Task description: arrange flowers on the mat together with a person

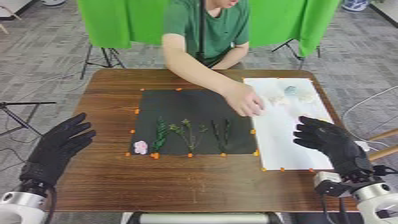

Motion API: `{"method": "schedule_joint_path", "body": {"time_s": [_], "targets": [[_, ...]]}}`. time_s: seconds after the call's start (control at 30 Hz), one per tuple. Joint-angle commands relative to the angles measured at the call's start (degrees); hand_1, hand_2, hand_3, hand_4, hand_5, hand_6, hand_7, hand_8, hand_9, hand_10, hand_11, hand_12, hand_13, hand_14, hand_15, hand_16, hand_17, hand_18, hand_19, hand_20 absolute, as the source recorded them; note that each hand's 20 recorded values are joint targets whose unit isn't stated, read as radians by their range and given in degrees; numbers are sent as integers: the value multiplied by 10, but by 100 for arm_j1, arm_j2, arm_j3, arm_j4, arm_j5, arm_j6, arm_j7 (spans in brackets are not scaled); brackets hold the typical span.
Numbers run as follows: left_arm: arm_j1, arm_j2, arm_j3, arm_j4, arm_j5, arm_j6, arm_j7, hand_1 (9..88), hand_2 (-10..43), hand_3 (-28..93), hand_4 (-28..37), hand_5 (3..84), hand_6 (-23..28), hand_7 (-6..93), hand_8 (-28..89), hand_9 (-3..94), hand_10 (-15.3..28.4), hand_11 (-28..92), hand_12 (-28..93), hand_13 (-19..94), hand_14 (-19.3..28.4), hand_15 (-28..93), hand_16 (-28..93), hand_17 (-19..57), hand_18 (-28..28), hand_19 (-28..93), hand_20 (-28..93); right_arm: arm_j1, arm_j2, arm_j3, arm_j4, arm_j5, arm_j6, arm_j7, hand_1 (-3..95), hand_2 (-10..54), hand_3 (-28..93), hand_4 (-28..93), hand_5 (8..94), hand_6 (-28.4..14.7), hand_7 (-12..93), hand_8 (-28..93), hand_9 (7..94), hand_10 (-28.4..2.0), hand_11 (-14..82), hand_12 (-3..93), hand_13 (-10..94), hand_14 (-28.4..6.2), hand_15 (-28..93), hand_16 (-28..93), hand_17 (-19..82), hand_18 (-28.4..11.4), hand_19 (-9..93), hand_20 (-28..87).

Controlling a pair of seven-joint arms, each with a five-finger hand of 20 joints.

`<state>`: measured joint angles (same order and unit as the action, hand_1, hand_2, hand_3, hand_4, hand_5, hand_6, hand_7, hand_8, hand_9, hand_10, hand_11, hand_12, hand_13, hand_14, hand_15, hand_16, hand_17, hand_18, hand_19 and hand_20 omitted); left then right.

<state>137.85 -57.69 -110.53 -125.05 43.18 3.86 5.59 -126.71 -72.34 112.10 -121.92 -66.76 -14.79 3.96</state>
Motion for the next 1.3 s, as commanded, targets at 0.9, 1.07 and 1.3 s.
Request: {"method": "schedule_joint_path", "body": {"time_s": [0.9,1.07,1.3], "targets": [[-112,79,103,54,15,-264,-81,285,-12,698,-252,338,51,174,-90,297,123,194,183,253,163,309,0,-61,217,473,62,-199,-134,-17,-83,-40,55,-15,238,2,842,-233,458,-48,159,-85,440,-138,106,234,377,-115,197,305,142,-196,419,273],[-158,149,101,54,15,-227,-91,285,-13,698,-252,338,51,173,-89,297,123,192,182,253,163,309,1,-62,218,473,63,-60,-113,-99,-45,-48,-44,-6,238,2,843,-234,458,-48,159,-85,441,-137,108,235,379,-114,199,303,142,-197,421,272],[2,108,35,-2,0,-132,-77,284,-12,697,-252,338,51,173,-89,297,123,193,182,252,163,311,2,-62,218,473,64,77,28,-136,11,-44,14,1,239,1,844,-234,458,-48,159,-85,441,-137,109,235,380,-114,199,301,142,-196,421,270]]}}
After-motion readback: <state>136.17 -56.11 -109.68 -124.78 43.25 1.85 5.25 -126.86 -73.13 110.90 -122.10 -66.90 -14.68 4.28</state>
